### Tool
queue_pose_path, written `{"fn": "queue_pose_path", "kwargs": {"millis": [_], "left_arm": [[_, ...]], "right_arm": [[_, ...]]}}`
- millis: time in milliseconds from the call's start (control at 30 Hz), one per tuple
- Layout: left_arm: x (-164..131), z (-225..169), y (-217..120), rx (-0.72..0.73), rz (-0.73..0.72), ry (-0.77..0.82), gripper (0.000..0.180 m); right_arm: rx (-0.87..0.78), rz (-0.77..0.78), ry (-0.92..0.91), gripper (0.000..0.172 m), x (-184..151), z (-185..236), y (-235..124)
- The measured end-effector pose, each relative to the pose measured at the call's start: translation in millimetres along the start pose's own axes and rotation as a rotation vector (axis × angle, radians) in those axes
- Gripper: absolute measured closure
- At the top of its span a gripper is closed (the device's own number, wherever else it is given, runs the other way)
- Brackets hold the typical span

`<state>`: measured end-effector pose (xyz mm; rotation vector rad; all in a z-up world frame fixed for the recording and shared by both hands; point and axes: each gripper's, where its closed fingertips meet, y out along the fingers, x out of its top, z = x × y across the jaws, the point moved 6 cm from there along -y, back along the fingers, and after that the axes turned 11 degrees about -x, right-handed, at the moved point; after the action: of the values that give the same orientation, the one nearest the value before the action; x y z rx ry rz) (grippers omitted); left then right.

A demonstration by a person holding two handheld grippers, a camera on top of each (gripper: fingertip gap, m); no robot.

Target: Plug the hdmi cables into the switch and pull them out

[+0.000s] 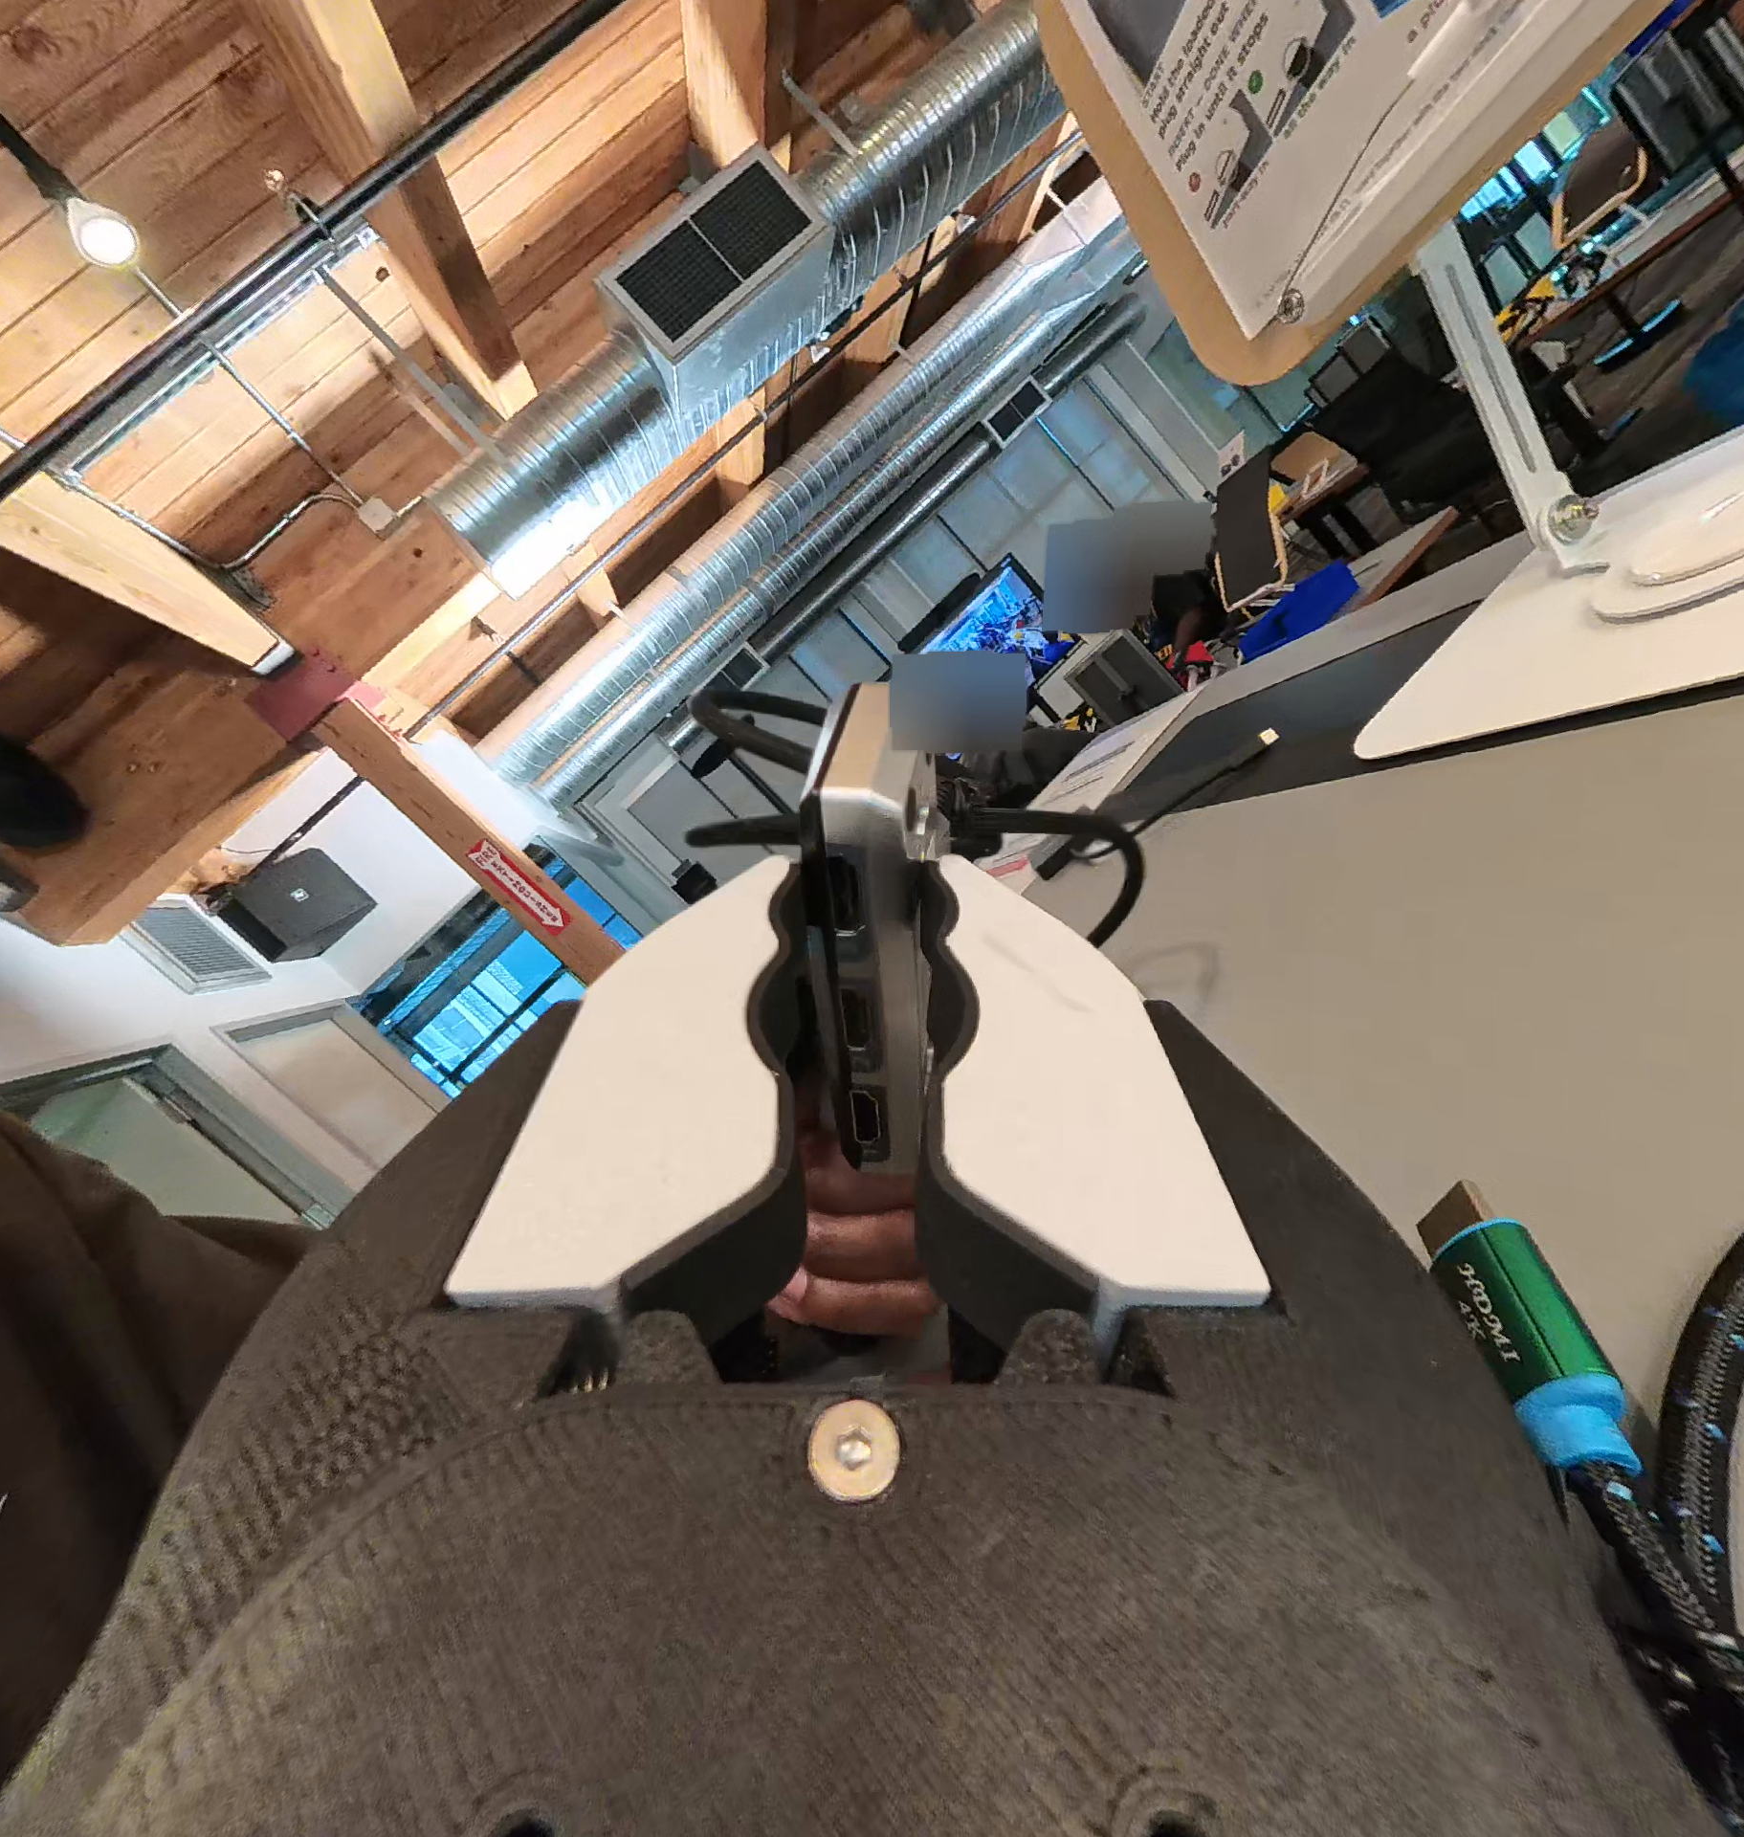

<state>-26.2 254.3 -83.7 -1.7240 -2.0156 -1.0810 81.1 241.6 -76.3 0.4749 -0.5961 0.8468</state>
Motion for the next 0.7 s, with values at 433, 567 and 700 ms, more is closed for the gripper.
{"fn": "queue_pose_path", "kwargs": {"millis": [433,567,700], "left_arm": [[8,29,-33,0.234,-0.123,-0.169,0.156],[5,33,-31,0.277,-0.094,-0.173,0.156],[4,33,-30,0.277,-0.083,-0.173,0.156]], "right_arm": [[-0.566,0.123,-0.626,0.149,34,-16,-38],[-0.7,0.392,-0.927,0.148,11,-29,-37],[-0.728,0.599,-1.143,0.136,-17,-38,-33]]}}
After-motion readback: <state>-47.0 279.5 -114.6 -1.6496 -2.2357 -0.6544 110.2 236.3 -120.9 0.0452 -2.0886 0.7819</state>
